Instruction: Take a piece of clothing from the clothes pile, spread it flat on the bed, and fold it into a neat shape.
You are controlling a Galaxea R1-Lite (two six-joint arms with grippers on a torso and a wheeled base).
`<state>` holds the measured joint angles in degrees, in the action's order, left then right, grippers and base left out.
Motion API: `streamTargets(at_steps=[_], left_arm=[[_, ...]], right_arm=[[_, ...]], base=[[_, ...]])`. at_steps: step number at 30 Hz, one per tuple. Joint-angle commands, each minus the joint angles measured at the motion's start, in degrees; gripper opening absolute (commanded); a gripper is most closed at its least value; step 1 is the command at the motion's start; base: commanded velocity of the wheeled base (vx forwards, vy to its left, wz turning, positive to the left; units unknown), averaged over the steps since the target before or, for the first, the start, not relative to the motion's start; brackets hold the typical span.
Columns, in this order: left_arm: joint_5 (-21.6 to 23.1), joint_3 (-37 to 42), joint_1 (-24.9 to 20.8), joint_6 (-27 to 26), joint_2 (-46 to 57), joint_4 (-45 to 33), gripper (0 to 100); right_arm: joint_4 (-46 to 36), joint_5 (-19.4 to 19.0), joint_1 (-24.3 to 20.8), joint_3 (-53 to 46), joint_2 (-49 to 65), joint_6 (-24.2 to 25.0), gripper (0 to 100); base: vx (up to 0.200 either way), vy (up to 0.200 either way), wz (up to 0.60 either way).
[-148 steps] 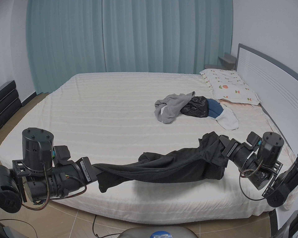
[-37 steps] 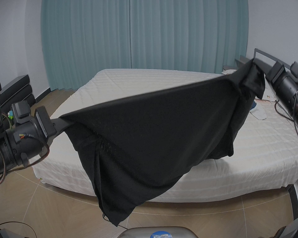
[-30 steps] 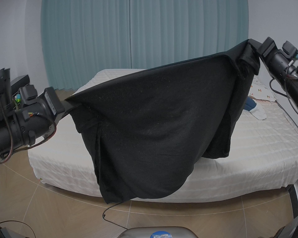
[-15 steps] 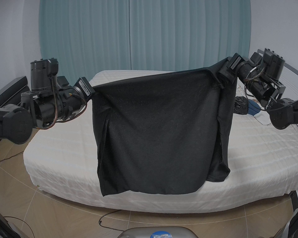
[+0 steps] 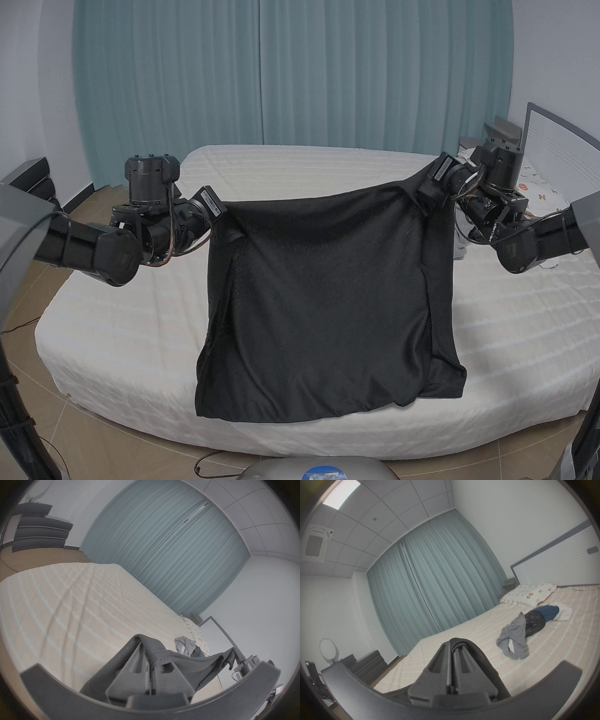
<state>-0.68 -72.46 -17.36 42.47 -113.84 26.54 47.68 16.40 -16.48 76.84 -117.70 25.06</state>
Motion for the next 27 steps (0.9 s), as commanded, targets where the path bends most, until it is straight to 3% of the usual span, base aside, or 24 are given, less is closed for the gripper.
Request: streamTargets(at_steps=[1, 8, 19, 20, 27], left_arm=[[-0.28, -3.21, 0.04, -0.72, -9.47, 3.26, 0], [-0.72, -6.29, 0.04, -1.16, -16.07, 5.19, 0], [-0.81, -13.06, 0.04, -1.16, -23.45, 5.10, 0], [-0.81, -13.85, 0.13, -1.16, -24.06, 4.84, 100], [-0.99, -16.40, 0.92, -1.16, -29.25, 4.84, 100]], right_arm=[[0.05, 0.92, 0.84, 0.33, -7.63, 2.45, 0], [0.14, 3.29, 1.80, 2.18, -14.31, 3.32, 0], [2.42, 3.55, 3.83, 6.92, -24.16, 3.41, 0], [2.51, 3.55, 3.91, 7.54, -24.95, 3.41, 100], [1.72, 2.59, 4.62, 8.33, -31.19, 3.41, 100]], base=[[0.000, 0.000, 0.00], [0.000, 0.000, 0.00], [0.000, 0.000, 0.00], [0.000, 0.000, 0.00], [0.000, 0.000, 0.00]])
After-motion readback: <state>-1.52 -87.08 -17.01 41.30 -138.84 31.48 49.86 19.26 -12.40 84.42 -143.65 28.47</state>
